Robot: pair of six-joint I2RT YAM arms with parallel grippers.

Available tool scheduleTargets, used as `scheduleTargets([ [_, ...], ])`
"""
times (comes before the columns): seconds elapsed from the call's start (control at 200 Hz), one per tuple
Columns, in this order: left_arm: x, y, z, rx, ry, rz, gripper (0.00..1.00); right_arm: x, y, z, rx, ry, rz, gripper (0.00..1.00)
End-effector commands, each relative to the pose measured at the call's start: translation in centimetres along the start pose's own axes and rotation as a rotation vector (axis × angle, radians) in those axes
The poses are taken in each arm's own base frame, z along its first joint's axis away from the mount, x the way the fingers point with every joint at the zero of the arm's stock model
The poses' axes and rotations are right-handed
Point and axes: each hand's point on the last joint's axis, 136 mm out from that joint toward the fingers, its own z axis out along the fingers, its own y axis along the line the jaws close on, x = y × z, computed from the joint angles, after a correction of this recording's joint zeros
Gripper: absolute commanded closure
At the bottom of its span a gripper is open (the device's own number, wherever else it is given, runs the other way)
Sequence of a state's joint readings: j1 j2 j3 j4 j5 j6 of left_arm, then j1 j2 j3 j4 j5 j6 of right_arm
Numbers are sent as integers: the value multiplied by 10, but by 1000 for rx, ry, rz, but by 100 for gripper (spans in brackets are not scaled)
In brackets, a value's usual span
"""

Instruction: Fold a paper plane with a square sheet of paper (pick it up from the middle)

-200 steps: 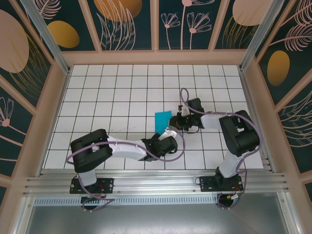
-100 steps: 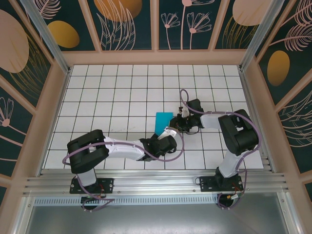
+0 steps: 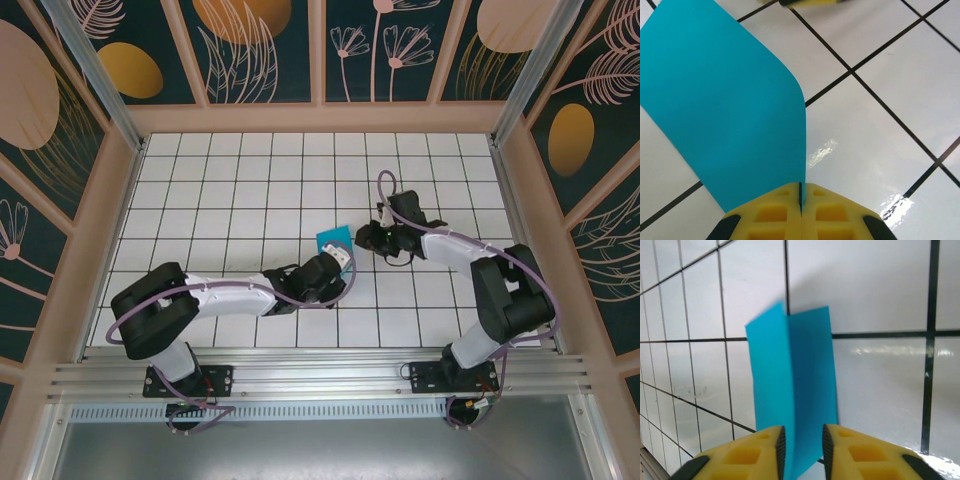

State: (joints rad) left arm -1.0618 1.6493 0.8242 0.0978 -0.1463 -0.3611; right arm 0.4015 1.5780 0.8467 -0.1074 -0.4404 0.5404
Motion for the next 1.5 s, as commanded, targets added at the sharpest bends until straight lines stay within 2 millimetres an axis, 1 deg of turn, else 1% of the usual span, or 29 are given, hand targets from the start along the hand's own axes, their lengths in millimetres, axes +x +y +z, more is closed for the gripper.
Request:
scheduleTargets([
  [0.0, 4, -19, -1, 135, 23, -39, 100, -9, 24, 0, -55, -22, -68, 78],
  [0.055, 5, -20, 1, 147, 33, -44, 100, -10, 32, 4, -73, -16, -91, 83],
  [0.13, 6, -20, 1, 152, 39, -51, 100, -8, 44, 13, -114, 18, -126, 84],
  [0.24, 7, -17, 1, 159, 43, -61, 100, -1, 42, 35, -97, 84, -137, 89],
  [0.435, 11, -9, 0, 153, 52, -79, 100, 4, 21, 62, -34, 141, -141, 90],
  [0.6, 14, -4, 2, 153, 61, -103, 100, 20, -4, 78, 41, 208, -164, 90],
  [0.676, 14, 1, 3, 152, 65, -118, 100, 25, -12, 81, 69, 226, -182, 90],
  [0.766, 14, 10, 6, 150, 72, -147, 100, 30, -17, 82, 87, 239, -196, 90],
  [1.001, 15, 28, 13, 124, 87, -181, 100, 31, -15, 82, 81, 241, -205, 90],
  [1.116, 17, 26, 17, 152, 108, -190, 99, 32, -15, 83, 79, 242, -200, 90],
  [1.251, 17, 23, 17, 170, 107, -213, 98, 31, -15, 83, 83, 240, -193, 90],
  [1.431, 18, 28, 18, 143, 104, -231, 97, 33, -16, 84, 84, 242, -181, 89],
  [1.451, 26, 31, 23, 132, 127, -230, 97, 33, -15, 84, 83, 241, -181, 89],
  [1.496, 29, 33, 26, 119, 135, -229, 97, 33, -15, 84, 84, 241, -180, 89],
])
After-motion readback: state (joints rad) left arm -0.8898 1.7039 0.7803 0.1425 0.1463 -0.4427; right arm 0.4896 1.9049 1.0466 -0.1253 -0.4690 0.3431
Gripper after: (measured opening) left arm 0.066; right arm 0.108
